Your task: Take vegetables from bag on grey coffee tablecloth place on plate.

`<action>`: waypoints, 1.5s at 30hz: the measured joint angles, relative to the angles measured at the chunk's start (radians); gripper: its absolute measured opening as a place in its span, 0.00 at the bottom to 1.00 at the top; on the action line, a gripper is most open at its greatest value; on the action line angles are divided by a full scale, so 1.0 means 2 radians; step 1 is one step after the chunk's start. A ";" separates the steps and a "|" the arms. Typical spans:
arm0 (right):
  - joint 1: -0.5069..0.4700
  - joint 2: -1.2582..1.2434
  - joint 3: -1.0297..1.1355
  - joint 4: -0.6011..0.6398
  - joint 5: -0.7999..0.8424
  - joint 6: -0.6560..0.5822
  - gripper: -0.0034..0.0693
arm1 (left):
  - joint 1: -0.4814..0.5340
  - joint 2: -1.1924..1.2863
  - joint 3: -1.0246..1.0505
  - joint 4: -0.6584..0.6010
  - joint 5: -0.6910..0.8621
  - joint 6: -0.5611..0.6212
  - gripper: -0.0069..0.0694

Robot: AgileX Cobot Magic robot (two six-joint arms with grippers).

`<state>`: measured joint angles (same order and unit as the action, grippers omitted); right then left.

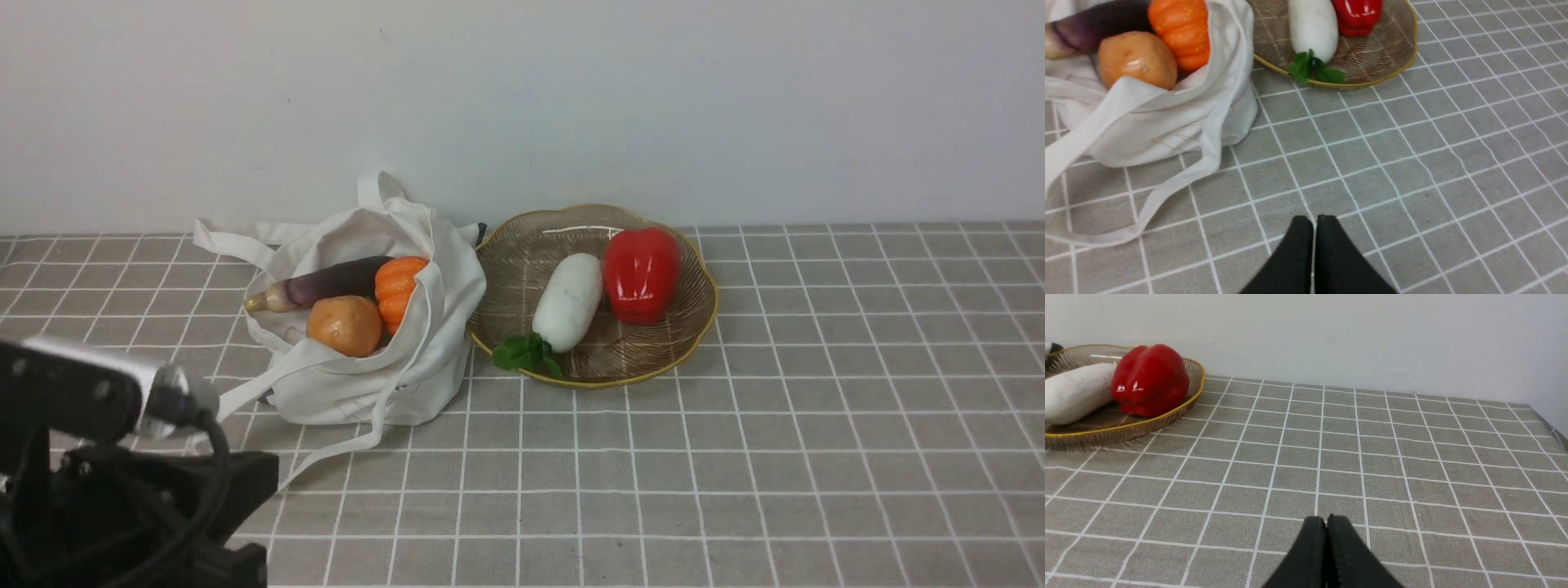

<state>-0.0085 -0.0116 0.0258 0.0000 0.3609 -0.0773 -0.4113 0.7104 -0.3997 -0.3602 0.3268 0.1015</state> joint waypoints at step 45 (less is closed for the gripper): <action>-0.002 0.000 0.000 0.000 0.000 0.000 0.03 | 0.177 -0.360 0.214 0.175 -0.030 -0.051 0.08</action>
<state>-0.0115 -0.0116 0.0258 0.0000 0.3609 -0.0773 -0.0580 -0.0106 0.0282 -0.0107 0.2662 0.0000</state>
